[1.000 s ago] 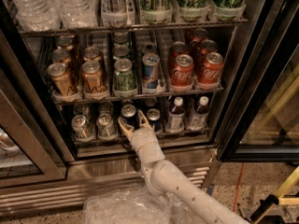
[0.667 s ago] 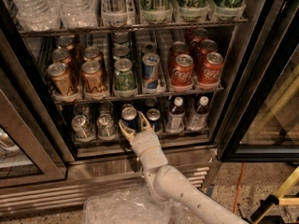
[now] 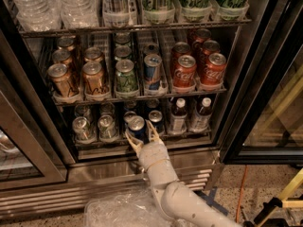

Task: Pick pepsi can from bottom shelf of fridge

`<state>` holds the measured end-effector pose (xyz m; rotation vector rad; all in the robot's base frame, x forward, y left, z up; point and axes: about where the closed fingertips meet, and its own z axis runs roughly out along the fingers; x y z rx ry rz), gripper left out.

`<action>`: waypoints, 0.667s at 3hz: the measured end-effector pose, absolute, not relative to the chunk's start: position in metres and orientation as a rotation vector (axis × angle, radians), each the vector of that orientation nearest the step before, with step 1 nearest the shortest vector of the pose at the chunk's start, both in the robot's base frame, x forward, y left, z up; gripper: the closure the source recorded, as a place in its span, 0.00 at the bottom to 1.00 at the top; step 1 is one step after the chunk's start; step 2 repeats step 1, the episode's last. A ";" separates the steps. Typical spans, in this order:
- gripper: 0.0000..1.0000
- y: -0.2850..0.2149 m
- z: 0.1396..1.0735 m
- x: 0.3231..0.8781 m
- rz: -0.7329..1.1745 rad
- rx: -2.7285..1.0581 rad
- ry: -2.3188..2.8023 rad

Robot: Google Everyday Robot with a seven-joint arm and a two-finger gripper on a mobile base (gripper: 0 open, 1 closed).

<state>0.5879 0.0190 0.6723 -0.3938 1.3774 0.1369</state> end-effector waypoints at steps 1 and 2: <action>1.00 0.009 0.676 0.573 0.117 -0.379 1.379; 1.00 0.009 0.676 0.573 0.117 -0.379 1.379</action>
Offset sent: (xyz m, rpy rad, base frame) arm 0.0000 0.0000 0.0000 0.0000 0.0000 0.0000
